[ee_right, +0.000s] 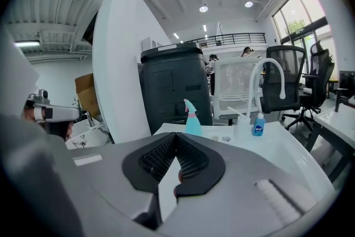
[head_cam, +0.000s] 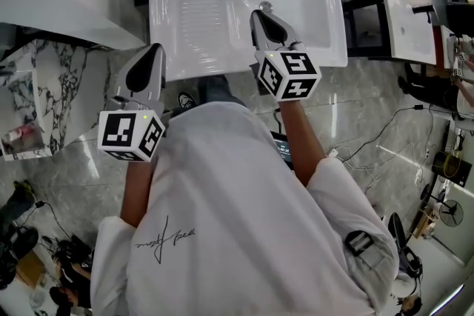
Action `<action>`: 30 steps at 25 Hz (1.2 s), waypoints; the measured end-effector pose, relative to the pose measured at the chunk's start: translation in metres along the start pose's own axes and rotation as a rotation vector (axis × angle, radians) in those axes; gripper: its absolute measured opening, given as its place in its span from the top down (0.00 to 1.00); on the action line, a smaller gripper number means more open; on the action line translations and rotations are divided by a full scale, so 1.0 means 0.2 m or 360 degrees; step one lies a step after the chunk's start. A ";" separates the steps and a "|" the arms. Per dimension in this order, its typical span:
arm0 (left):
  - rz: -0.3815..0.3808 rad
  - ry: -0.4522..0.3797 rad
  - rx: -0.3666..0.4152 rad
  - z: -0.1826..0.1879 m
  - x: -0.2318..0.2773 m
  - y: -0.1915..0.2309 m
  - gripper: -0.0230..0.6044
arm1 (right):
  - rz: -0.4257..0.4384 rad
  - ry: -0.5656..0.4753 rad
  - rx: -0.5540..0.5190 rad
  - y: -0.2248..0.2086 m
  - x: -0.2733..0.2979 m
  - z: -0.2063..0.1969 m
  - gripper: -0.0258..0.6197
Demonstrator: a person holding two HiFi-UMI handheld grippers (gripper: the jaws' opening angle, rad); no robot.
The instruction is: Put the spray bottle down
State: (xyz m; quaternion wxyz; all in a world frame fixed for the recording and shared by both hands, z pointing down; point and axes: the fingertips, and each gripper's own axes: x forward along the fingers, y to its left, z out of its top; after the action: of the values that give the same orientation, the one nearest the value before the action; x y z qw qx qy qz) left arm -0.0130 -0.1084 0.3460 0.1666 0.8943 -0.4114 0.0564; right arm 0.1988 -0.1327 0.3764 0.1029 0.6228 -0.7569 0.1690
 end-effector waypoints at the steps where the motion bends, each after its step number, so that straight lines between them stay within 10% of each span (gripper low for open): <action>1: -0.0002 -0.0001 -0.0001 0.00 0.00 0.00 0.90 | 0.0004 0.0005 0.0004 0.01 -0.01 -0.01 0.97; 30: 0.0002 0.0070 -0.0006 -0.10 -0.13 0.09 0.90 | 0.0094 0.0030 -0.0015 0.25 -0.29 -0.05 0.97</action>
State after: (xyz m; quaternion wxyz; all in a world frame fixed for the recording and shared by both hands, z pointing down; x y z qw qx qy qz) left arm -0.0427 -0.0925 0.3631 0.1772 0.8923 -0.4083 0.0756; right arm 0.1610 -0.0669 0.3587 0.1081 0.5980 -0.7748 0.1742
